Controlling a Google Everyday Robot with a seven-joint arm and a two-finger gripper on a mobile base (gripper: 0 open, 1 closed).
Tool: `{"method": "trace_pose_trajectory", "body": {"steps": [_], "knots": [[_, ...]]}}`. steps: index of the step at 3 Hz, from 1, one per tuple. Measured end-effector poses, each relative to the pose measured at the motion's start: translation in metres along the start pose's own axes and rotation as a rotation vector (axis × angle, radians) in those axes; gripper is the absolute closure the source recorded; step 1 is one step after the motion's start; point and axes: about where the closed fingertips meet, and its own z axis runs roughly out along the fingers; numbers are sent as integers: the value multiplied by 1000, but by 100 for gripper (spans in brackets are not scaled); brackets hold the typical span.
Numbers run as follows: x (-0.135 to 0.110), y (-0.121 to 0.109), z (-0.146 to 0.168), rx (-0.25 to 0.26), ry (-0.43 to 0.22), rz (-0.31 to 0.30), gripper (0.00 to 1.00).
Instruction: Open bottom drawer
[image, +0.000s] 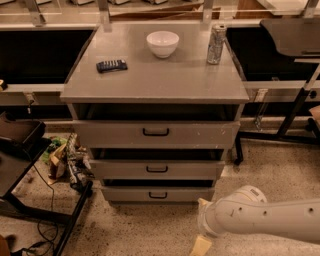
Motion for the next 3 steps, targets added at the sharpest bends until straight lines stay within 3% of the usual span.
{"method": "trace_pose_trajectory", "body": {"steps": [2,3], "knots": [[29,-27,110,-40,8,-94,0],[44,-58,194,-67,6,-126,0]]}}
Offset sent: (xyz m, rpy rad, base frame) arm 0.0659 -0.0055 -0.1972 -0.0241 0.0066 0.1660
